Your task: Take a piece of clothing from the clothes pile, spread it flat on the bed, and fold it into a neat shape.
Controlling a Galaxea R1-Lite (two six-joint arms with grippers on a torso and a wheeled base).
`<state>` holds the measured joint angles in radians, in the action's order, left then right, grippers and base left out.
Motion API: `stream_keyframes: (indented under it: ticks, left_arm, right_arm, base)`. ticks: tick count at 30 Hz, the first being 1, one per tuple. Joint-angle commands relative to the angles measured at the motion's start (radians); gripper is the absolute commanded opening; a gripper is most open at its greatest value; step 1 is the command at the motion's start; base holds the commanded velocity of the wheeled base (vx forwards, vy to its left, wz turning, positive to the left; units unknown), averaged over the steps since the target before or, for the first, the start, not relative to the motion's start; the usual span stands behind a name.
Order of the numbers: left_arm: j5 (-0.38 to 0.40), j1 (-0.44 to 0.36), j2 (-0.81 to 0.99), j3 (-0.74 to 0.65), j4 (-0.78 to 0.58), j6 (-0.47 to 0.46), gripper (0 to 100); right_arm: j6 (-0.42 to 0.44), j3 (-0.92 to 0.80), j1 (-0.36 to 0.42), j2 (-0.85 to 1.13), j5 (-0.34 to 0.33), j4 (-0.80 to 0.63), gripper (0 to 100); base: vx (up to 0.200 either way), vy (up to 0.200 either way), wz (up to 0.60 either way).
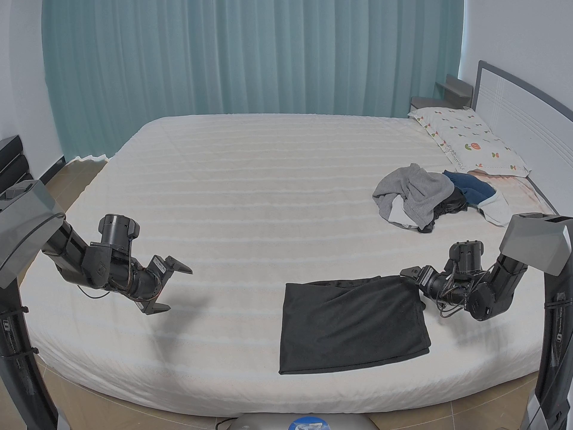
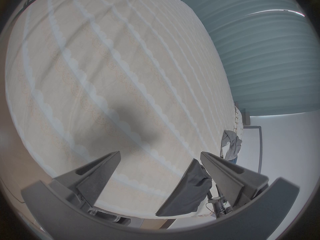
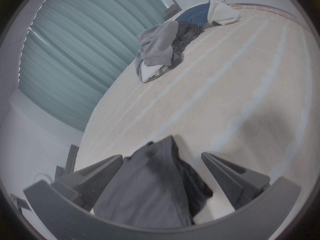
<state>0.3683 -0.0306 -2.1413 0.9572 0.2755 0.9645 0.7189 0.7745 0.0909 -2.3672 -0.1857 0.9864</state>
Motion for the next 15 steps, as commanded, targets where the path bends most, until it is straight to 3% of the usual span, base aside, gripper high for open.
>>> stream_keyframes:
  ticks: [1, 7, 15]
  left_arm:
    - [0.0, 0.0, -0.002, 0.0, 0.001, 0.0, 100]
    - [0.0, 0.0, -0.002, 0.0, 0.001, 0.002, 100]
    - [0.0, 0.0, 0.0, 0.0, 0.001, 0.0, 100]
  right_arm:
    - [-0.099, -0.221, -0.028, 0.146, -0.135, 0.058, 100]
    - [-0.23, -0.353, -0.042, 0.137, -0.195, 0.08, 100]
    - [-0.237, -0.385, -0.025, 0.072, -0.201, 0.166, 100]
  base:
    - [0.0, 0.0, 0.0]
    - [0.0, 0.0, 0.0]
    - [0.0, 0.0, 0.0]
